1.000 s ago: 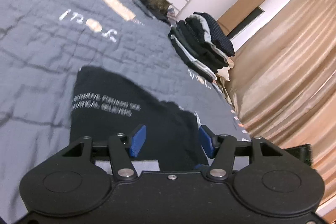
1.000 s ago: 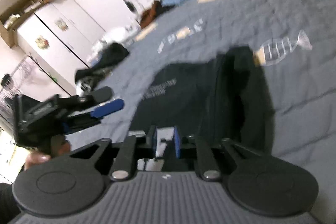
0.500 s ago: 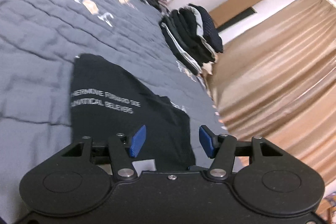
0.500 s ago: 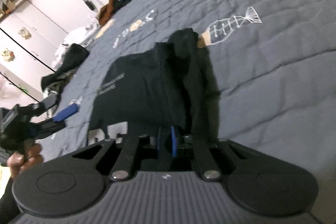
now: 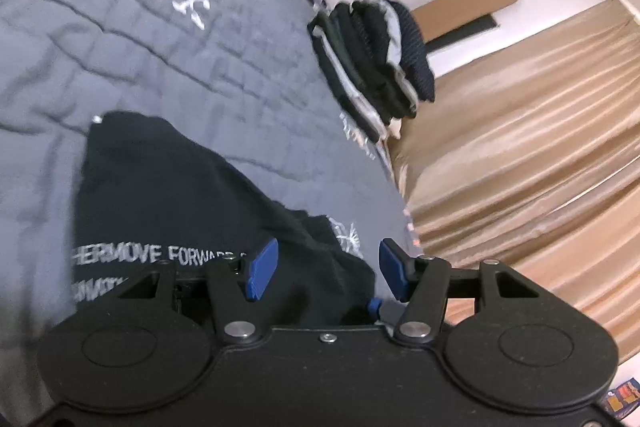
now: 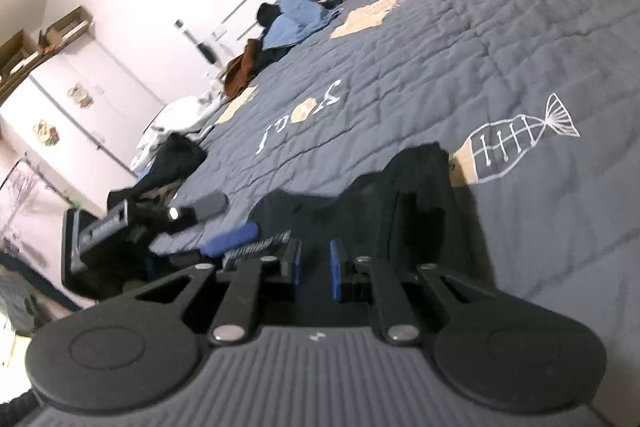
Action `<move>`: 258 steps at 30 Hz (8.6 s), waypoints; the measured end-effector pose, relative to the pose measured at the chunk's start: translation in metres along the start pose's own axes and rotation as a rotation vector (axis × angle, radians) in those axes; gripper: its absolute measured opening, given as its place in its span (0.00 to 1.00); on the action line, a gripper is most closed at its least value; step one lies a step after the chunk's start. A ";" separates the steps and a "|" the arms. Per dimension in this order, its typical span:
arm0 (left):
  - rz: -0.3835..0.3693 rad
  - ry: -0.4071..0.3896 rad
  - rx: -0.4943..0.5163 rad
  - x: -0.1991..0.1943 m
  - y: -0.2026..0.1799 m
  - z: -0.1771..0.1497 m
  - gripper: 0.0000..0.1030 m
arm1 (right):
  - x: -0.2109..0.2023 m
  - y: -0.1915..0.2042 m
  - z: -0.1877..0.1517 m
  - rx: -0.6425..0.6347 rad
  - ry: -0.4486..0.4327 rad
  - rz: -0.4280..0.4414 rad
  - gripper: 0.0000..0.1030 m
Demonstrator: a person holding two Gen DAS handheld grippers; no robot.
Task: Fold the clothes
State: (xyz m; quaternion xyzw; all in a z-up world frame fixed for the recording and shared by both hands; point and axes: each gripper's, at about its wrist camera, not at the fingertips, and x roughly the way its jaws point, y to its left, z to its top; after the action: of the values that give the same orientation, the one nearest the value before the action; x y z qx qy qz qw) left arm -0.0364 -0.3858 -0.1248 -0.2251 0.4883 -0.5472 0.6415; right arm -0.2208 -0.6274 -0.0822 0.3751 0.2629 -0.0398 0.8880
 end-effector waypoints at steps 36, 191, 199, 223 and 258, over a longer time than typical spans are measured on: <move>0.077 -0.106 -0.003 -0.042 -0.030 -0.002 0.66 | 0.030 0.009 0.006 0.006 0.074 -0.067 0.15; 0.649 -0.170 0.410 -0.157 -0.142 -0.190 1.00 | -0.128 0.125 -0.118 -0.165 0.078 -0.363 0.49; 0.655 -0.189 0.463 -0.197 -0.205 -0.200 1.00 | -0.175 0.166 -0.120 -0.235 0.046 -0.351 0.49; 0.659 -0.179 0.511 -0.221 -0.247 -0.208 1.00 | -0.222 0.194 -0.118 -0.252 0.049 -0.322 0.50; 0.707 -0.179 0.516 -0.193 -0.244 -0.236 1.00 | -0.231 0.188 -0.121 -0.274 0.068 -0.243 0.70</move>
State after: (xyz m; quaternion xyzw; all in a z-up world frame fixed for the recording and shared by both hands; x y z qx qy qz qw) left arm -0.3451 -0.2231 0.0495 0.0768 0.3255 -0.3764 0.8640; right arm -0.4214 -0.4387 0.0834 0.2170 0.3389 -0.0977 0.9102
